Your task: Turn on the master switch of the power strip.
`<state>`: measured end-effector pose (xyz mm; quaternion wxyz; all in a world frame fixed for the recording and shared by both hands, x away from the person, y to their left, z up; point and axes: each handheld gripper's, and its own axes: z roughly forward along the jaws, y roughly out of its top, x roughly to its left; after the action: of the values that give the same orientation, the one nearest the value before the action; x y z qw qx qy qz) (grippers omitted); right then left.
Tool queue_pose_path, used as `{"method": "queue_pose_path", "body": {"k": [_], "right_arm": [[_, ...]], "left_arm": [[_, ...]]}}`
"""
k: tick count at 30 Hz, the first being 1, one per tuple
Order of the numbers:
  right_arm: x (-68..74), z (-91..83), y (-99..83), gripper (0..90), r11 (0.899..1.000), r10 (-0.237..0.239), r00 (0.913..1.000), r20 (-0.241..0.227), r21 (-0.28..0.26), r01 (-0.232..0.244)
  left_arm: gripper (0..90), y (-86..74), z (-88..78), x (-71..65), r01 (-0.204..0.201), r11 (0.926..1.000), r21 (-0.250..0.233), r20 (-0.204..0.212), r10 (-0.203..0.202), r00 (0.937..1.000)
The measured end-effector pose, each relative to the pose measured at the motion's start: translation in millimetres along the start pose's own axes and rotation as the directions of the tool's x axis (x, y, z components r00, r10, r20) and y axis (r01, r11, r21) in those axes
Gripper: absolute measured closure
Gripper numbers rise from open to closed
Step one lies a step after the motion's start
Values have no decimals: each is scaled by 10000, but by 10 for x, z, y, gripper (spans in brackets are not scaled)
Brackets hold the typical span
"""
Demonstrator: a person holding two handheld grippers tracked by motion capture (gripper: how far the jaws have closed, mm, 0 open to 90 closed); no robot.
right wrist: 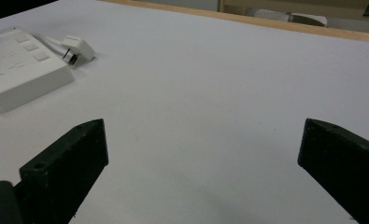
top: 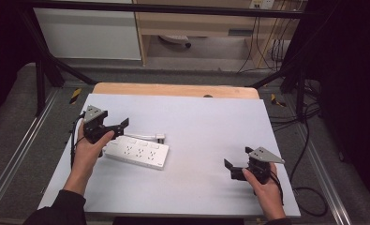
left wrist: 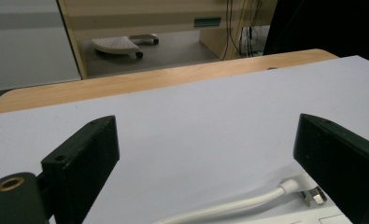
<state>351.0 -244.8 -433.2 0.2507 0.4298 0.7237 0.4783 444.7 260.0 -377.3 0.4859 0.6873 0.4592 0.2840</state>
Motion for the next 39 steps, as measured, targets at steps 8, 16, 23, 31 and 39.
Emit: {"method": "queue_pose_path", "body": {"k": [8, 16, 23, 31, 39], "right_arm": [[-1, 2, -3, 21, 10000, 6, 10000, -20, 37, -6], [-2, 4, -8, 24, 9999, 11, 10000, -15, 103, -11], [-5, 8, -13, 24, 9999, 26, 10000, -17, 137, -26], [-9, 6, -15, 25, 9999, 23, 10000, -21, 163, -23], [-7, 7, -15, 25, 9998, 70, 10000, -32, 176, -69]], "left_arm": [[81, -60, 30, 59, -181, 9996, 216, -193, 185, 9996], [81, -126, 75, 75, -220, 9985, 497, -340, 237, 9991], [88, -172, 116, 97, -180, 9970, 748, -423, 212, 9989], [111, -225, 156, 108, -230, 9954, 927, -390, 267, 9989], [116, -252, 178, 123, -293, 9924, 1196, -396, 342, 9986]]}}
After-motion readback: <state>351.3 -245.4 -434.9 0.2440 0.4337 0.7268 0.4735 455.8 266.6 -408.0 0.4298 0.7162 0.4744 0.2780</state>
